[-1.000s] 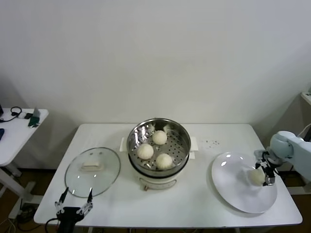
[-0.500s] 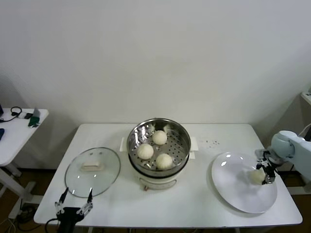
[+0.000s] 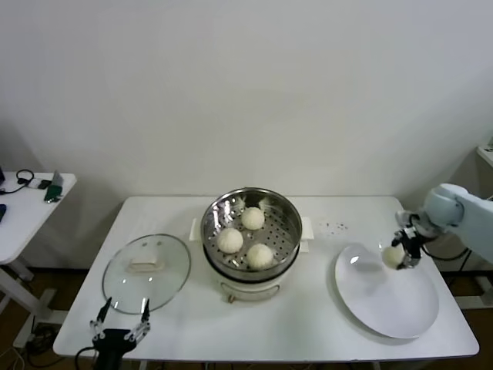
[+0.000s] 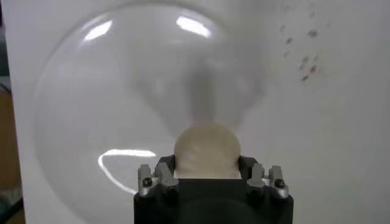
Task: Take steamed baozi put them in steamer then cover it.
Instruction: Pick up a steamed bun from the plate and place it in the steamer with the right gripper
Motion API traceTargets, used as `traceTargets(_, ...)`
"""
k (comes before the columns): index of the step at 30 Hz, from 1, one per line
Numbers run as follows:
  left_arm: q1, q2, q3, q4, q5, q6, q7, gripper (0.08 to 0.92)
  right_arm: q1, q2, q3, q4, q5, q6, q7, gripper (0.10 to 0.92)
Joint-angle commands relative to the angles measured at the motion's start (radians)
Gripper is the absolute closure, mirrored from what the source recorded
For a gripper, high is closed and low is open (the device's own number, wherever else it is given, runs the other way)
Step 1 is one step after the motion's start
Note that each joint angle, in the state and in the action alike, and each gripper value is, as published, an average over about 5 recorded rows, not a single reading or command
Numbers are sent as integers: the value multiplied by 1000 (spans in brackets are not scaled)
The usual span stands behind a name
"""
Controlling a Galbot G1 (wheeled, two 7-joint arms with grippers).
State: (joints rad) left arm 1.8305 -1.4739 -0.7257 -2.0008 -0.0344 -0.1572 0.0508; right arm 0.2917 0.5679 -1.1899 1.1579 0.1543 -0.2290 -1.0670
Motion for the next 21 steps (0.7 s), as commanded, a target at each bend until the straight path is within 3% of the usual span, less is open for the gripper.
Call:
traceTargets(1,7,-8,17,-1,-23,-8,-1,177,505,197,-397,44,428,-88,47,352)
traceTargets(11,4,17,44,14,-48,-20,-8,177,675,444,-550,123,720,-153,118,347)
traceTargets(21,-23,27,71,3,-41,-2,-5,177,655,592,-605,164,801,-184,162,347)
